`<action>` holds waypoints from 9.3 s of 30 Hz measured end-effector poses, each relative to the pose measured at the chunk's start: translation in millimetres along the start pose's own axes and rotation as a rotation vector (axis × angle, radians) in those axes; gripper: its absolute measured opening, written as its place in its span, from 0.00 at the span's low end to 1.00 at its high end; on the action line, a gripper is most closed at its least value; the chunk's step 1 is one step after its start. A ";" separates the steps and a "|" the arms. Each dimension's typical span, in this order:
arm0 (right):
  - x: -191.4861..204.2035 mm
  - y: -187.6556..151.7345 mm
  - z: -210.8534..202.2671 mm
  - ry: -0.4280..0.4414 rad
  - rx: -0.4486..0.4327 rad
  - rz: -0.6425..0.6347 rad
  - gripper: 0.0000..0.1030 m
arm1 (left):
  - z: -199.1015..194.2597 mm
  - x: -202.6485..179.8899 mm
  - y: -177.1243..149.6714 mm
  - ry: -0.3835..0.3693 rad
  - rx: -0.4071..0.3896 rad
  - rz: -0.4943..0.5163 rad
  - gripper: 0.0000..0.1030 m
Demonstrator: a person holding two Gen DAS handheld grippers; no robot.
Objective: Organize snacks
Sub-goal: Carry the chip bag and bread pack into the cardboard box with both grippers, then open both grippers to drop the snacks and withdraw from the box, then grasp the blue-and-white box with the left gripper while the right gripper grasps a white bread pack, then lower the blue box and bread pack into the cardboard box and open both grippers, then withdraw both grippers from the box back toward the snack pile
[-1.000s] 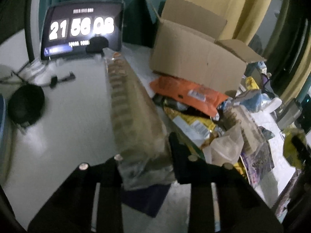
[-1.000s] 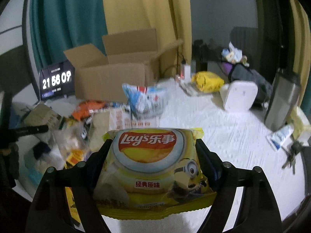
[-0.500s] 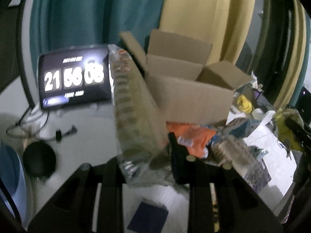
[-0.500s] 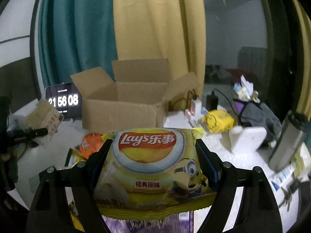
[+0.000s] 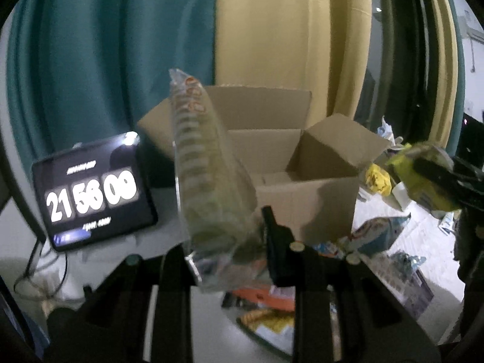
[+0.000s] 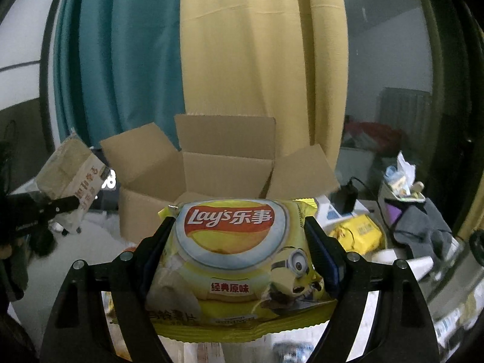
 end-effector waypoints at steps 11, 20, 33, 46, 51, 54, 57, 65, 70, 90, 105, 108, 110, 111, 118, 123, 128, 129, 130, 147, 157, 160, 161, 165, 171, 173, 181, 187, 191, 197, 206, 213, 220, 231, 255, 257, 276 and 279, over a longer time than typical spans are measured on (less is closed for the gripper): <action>-0.2 40.0 87.1 0.005 -0.006 0.004 0.82 | 77.9 -8.9 40.3 -0.034 -0.008 0.063 0.25; 8.0 56.3 163.6 0.000 0.016 -0.050 0.85 | 133.8 5.5 50.6 -0.022 0.065 0.065 0.71; 31.0 66.4 129.8 0.006 -0.053 -0.120 0.91 | 68.2 20.3 60.0 0.015 -0.031 0.031 0.94; 48.0 46.5 59.4 0.032 -0.020 -0.101 0.91 | -5.9 -7.7 51.6 -0.011 -0.080 0.032 0.94; 53.9 37.7 34.0 0.042 -0.019 -0.101 0.91 | -19.4 -18.5 43.8 -0.019 -0.086 0.036 0.94; 55.9 32.2 22.0 0.047 -0.018 -0.098 0.91 | -24.7 -22.3 36.2 -0.026 -0.082 0.032 0.94; 55.7 26.6 7.8 0.051 -0.026 -0.087 0.91 | -35.6 -23.6 25.8 -0.025 -0.080 0.027 0.94; 53.4 -5.0 -23.2 0.062 0.011 -0.068 0.91 | -55.3 -29.4 -8.4 -0.038 -0.052 0.000 0.94; 52.0 -29.7 -34.6 0.071 0.053 -0.056 0.91 | -64.3 -33.3 -33.1 -0.043 -0.019 -0.015 0.94; 40.4 -144.6 -27.0 0.066 0.259 0.023 0.91 | -81.7 -5.0 -154.0 0.021 0.182 -0.068 0.94; 57.5 -185.9 1.2 0.117 0.366 0.096 0.91 | -79.2 25.5 -221.3 0.063 0.362 -0.052 0.94; 60.5 -188.5 1.7 0.119 0.382 0.130 0.91 | -79.5 25.7 -231.3 0.077 0.380 -0.037 0.94; 62.2 -188.0 0.7 0.119 0.387 0.142 0.88 | -79.3 24.2 -232.4 0.078 0.384 -0.028 0.93; 64.5 -186.9 -0.1 0.134 0.384 0.145 0.81 | -79.3 24.0 -232.4 0.075 0.380 -0.029 0.93; 71.5 -182.0 -4.3 0.153 0.365 0.121 0.49 | -80.5 23.0 -225.5 0.083 0.356 -0.019 0.50; 73.5 -167.4 -14.8 0.165 0.318 0.072 0.31 | -82.8 21.7 -214.0 0.089 0.320 -0.057 0.50; 84.6 -148.9 -26.7 0.170 0.252 -0.031 0.25 | -85.3 18.7 -191.2 0.079 0.273 -0.067 0.50; 84.7 -142.1 -29.5 0.164 0.231 -0.040 0.24 | -86.0 18.1 -184.8 0.080 0.258 -0.067 0.50; 84.3 -137.7 -30.5 0.161 0.220 -0.043 0.24 | -85.9 17.9 -180.4 0.081 0.249 -0.067 0.50; 70.8 -63.7 -30.8 0.136 0.090 -0.066 0.24 | -71.0 8.3 -85.3 0.046 0.049 -0.037 0.50; 54.8 -29.9 -13.1 0.115 0.038 -0.070 0.24 | -48.9 4.0 -39.8 0.021 -0.028 0.006 0.50; 50.9 -22.8 -5.9 0.115 0.035 -0.072 0.24 | -40.1 3.8 -30.9 0.013 -0.041 0.010 0.50; 49.5 -20.4 -4.1 0.111 0.030 -0.073 0.24 | -37.0 2.9 -27.5 0.008 -0.045 0.013 0.50; 45.4 -8.2 4.3 0.101 0.010 -0.071 0.24 | -25.8 -0.8 -8.3 -0.006 -0.080 0.038 0.50; 40.3 10.7 18.4 0.087 -0.022 -0.076 0.24 | -5.4 -3.5 13.5 -0.014 -0.116 0.052 0.50; 37.0 15.4 24.1 0.078 -0.027 -0.077 0.24 | 2.6 -3.5 20.8 -0.012 -0.127 0.052 0.50; 15.4 29.8 49.6 0.015 -0.034 -0.071 0.24 | 33.8 -0.2 42.3 -0.005 -0.145 0.063 0.50; -7.3 40.2 73.2 -0.071 -0.033 -0.070 0.24 | 63.2 8.2 54.9 0.001 -0.150 0.051 0.50; -20.9 44.2 92.2 -0.127 -0.024 -0.076 0.24 | 87.7 14.6 59.7 -0.001 -0.137 0.039 0.50; -32.8 44.2 128.1 -0.174 0.005 -0.120 0.24 | 115.0 23.0 58.6 -0.019 -0.097 0.024 0.50; -36.3 43.0 181.5 -0.257 0.057 -0.223 0.32 | 146.8 35.8 59.1 0.006 -0.075 0.011 0.70; -20.5 38.8 173.7 -0.180 0.051 -0.222 0.56 | 134.0 35.8 56.8 0.000 -0.082 0.010 0.79; -6.4 31.0 155.4 -0.131 0.068 -0.212 0.56 | 112.1 25.7 59.1 -0.008 -0.098 0.007 0.79; 7.8 33.5 105.0 -0.099 0.048 -0.186 0.56 | 68.9 5.6 58.8 -0.027 -0.119 0.001 0.80; -4.3 -6.7 3.0 -0.092 0.044 -0.067 0.56 | -3.9 -37.6 -11.0 -0.099 -0.030 -0.076 0.81; -4.2 -13.6 -2.3 -0.087 0.049 -0.061 0.56 | -7.9 -39.4 -21.0 -0.098 -0.013 -0.086 0.81; -21.5 -83.8 -46.3 -0.083 0.113 0.030 0.56 | -30.2 -85.1 -128.1 -0.177 0.165 -0.080 0.81; -27.1 -94.9 -48.5 -0.086 0.128 0.051 0.56 | -31.5 -92.1 -145.9 -0.196 0.203 -0.056 0.81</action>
Point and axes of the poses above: each gripper's, at about its wrist camera, not at the fingertips, and z roughly the way its jaws point, x to its left, y to its top, the point moved 9 cm from there along z, roughly the way its jaws point, and after that the axes turned 9 degrees about -x, right-handed, at the moved point
